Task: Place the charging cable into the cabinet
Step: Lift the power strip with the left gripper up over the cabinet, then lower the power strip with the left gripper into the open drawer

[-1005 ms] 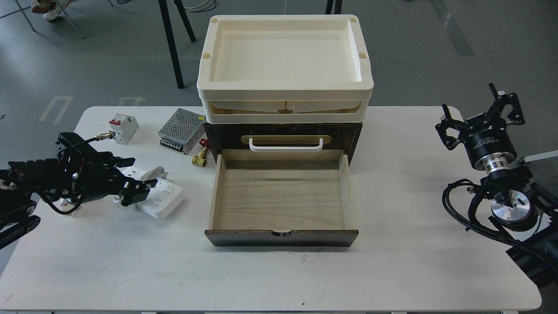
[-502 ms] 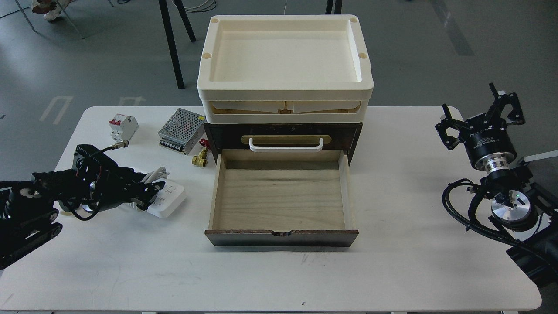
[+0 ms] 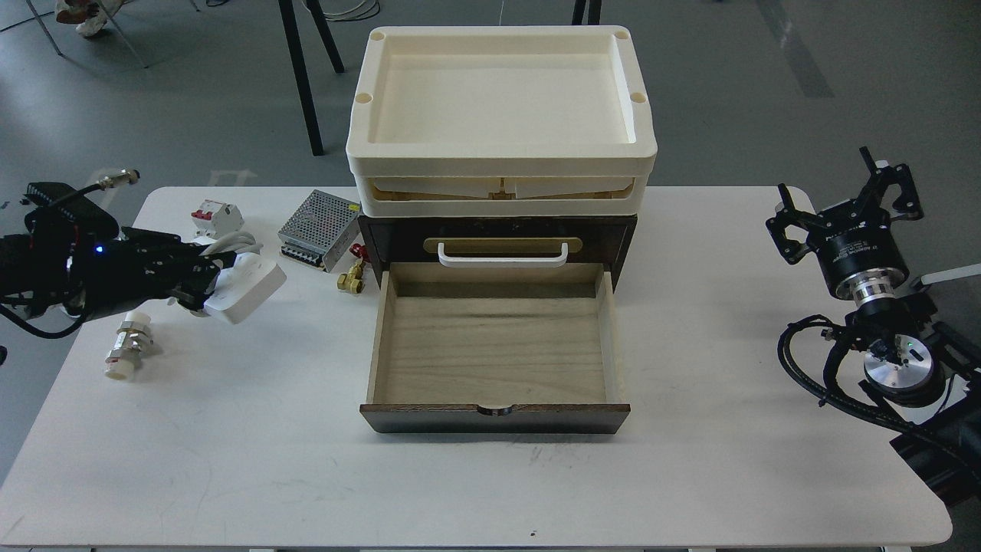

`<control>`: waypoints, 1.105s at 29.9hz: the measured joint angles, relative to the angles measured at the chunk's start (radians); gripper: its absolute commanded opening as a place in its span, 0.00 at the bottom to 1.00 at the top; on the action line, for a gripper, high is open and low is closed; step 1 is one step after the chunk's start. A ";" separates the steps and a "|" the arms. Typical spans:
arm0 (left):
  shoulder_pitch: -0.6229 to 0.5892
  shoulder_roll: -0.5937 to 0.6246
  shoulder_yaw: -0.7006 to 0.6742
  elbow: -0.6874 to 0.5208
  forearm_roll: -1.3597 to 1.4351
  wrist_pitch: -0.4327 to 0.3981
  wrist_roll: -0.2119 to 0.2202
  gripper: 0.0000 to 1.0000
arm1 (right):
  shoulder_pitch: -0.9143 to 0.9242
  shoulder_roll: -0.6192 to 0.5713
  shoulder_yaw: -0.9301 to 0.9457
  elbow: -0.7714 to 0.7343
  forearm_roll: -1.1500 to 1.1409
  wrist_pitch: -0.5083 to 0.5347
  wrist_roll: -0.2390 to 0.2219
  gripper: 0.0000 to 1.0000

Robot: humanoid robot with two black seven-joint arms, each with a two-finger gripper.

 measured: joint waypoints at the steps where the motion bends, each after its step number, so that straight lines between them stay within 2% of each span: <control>1: -0.022 0.030 -0.004 -0.021 0.000 -0.001 0.000 0.00 | 0.000 0.000 0.000 0.000 0.000 0.000 0.000 1.00; 4: -0.113 0.117 -0.007 -0.104 0.000 -0.010 -0.009 0.00 | 0.000 0.000 0.000 0.000 0.000 -0.001 0.000 1.00; 7: -0.243 0.184 -0.008 -0.201 0.000 -0.067 -0.015 0.00 | 0.000 0.000 0.000 0.000 0.000 -0.001 0.000 1.00; 13: -0.552 0.195 -0.010 -0.405 0.001 -0.318 -0.017 0.00 | 0.000 0.001 0.000 0.000 0.000 -0.002 0.000 1.00; 16: -0.667 0.106 -0.011 -0.474 0.001 -0.404 -0.012 0.00 | 0.000 0.001 0.000 0.000 0.000 -0.003 0.000 1.00; 22: -0.806 -0.165 -0.010 -0.515 0.000 -0.422 -0.019 0.00 | 0.001 0.001 0.000 -0.003 0.000 -0.004 0.000 1.00; 28: -0.796 -0.471 -0.012 -0.516 -0.007 -0.422 -0.020 0.00 | 0.001 0.001 0.000 -0.004 -0.008 -0.005 0.000 1.00; 33: -0.712 -0.656 -0.004 -0.511 -0.057 -0.422 -0.011 0.01 | 0.001 0.002 0.000 -0.005 -0.011 -0.005 0.000 1.00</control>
